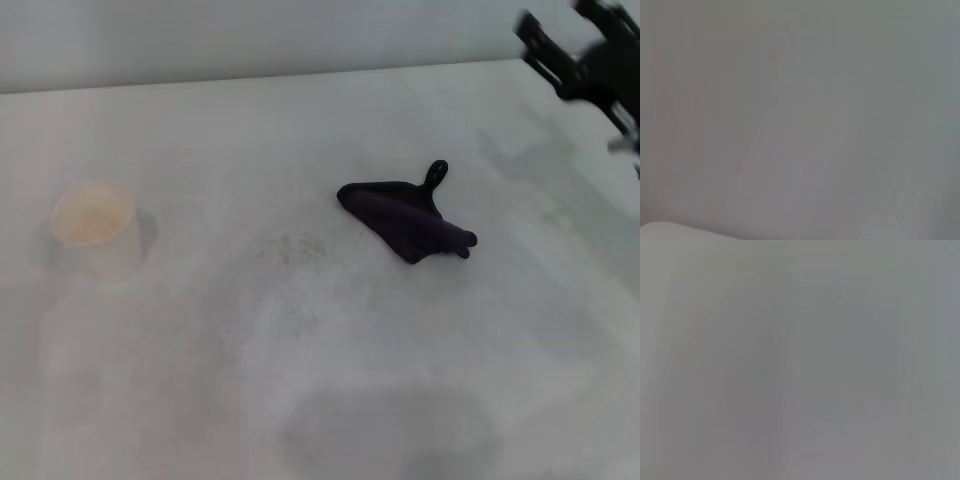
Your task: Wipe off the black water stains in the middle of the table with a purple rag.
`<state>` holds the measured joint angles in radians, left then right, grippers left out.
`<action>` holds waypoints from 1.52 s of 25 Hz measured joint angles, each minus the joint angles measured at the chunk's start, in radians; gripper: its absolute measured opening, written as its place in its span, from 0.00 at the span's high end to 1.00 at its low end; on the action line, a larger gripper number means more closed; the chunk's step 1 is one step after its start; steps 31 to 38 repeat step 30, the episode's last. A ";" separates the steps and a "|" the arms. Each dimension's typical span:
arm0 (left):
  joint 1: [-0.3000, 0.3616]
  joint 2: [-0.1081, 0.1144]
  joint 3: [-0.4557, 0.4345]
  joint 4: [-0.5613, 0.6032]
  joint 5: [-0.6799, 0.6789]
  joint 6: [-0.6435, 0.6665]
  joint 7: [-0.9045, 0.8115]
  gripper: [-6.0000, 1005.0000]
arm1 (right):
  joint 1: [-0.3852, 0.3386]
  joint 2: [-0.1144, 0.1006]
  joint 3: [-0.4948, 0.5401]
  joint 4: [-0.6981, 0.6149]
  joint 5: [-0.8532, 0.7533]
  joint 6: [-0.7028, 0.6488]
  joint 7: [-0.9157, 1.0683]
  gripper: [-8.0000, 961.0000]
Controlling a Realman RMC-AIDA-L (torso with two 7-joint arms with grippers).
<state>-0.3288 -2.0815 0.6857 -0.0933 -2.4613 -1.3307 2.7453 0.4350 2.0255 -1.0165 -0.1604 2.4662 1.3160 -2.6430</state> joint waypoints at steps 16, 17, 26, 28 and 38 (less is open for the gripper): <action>-0.025 -0.002 0.003 0.016 0.004 0.048 -0.003 0.11 | 0.012 0.001 0.051 0.128 0.055 -0.226 -0.221 0.11; -0.024 -0.003 0.002 0.017 0.002 0.056 -0.001 0.11 | 0.014 0.002 0.052 0.128 0.055 -0.230 -0.217 0.11; -0.019 -0.006 0.000 0.014 -0.001 0.061 -0.002 0.11 | 0.006 -0.001 0.051 0.124 0.056 -0.214 -0.193 0.11; -0.021 -0.006 0.000 0.014 -0.001 0.067 -0.002 0.11 | 0.005 -0.002 0.054 0.122 0.057 -0.210 -0.190 0.11; -0.024 -0.006 0.000 0.015 -0.003 0.075 -0.003 0.11 | 0.006 -0.002 0.056 0.121 0.058 -0.201 -0.185 0.11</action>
